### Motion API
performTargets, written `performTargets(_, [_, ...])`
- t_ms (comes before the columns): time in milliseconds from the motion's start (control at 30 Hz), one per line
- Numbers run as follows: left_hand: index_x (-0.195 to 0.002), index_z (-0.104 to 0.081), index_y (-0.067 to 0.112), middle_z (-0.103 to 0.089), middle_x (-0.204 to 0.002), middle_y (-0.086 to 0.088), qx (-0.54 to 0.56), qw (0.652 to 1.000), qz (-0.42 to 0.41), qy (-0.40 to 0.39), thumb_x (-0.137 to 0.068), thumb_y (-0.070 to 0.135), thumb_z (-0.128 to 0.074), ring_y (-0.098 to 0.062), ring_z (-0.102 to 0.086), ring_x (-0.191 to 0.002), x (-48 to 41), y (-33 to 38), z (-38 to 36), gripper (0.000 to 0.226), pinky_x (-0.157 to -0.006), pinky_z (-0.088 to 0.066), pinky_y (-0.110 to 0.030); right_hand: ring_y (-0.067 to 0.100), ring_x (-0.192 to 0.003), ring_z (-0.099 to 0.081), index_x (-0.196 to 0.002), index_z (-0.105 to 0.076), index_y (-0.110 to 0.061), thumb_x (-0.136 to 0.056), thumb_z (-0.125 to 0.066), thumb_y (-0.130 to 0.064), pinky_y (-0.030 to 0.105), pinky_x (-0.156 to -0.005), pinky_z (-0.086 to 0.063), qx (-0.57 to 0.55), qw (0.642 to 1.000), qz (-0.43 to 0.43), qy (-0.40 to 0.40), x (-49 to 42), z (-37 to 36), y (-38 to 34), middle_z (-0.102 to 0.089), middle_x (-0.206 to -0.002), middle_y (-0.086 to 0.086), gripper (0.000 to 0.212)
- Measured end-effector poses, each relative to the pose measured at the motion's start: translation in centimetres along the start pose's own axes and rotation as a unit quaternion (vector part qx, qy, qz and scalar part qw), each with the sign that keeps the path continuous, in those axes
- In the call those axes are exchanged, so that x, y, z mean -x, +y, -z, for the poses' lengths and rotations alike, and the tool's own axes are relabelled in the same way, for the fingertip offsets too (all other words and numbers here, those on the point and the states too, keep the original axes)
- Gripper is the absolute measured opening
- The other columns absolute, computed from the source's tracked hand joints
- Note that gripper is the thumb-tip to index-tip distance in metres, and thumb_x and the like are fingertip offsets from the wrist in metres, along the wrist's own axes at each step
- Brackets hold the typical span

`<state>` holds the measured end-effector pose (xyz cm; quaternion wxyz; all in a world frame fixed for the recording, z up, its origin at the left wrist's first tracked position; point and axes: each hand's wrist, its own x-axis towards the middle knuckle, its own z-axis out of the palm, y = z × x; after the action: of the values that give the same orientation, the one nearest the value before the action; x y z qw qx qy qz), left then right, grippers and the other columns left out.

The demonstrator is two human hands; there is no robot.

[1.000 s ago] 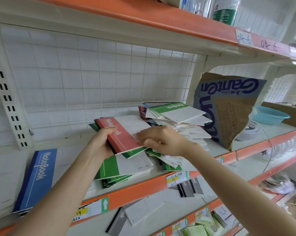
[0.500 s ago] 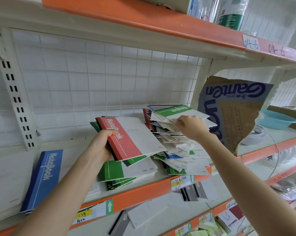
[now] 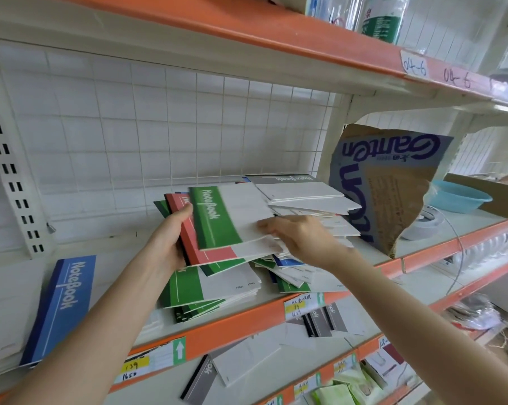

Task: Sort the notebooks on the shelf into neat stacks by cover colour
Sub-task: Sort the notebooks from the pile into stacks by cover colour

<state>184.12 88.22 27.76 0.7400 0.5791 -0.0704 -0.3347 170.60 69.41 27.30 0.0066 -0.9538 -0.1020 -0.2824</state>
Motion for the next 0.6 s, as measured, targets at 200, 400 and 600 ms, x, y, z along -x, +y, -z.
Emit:
performTargets(200, [-0.089, -0.055, 0.010, -0.063, -0.082, -0.011, -0.019, 1.000, 0.012, 0.022, -0.093, 0.017, -0.052, -0.025, -0.060, -0.071, 0.4, 0.1, 0.7, 0.009, -0.056, -0.043, -0.036, 0.022, -0.097, -0.067, -0.115, -0.066, -0.007, -0.091, -0.044, -0.030, 0.032, -0.085, -0.052, -0.087, 0.993, -0.072, -0.018, -1.5, 0.3, -0.7, -0.067, -0.116, 0.006, 0.040])
performTargets(400, [-0.088, -0.055, 0.009, -0.062, -0.081, -0.011, 0.001, 0.999, 0.001, 0.042, -0.093, 0.015, -0.052, -0.024, -0.060, -0.069, 0.7, 0.1, 1.7, 0.008, -0.055, -0.043, -0.035, 0.026, -0.088, -0.060, -0.112, -0.066, -0.010, -0.098, -0.041, -0.026, 0.025, -0.068, -0.041, 0.008, 0.939, -0.344, 0.009, -5.7, 0.9, 3.0, -0.066, -0.113, 0.011, 0.033])
performTargets(600, [-0.090, -0.056, 0.009, -0.063, -0.081, -0.011, 0.012, 0.998, -0.008, 0.057, -0.092, 0.013, -0.052, -0.023, -0.060, -0.070, 0.9, 0.4, 2.5, 0.006, -0.056, -0.044, -0.034, 0.024, -0.076, -0.052, -0.092, -0.066, -0.007, -0.094, -0.040, -0.046, 0.026, -0.063, -0.036, 0.020, 0.895, -0.425, -0.136, -7.6, -0.4, 5.9, -0.060, -0.079, 0.005, 0.047])
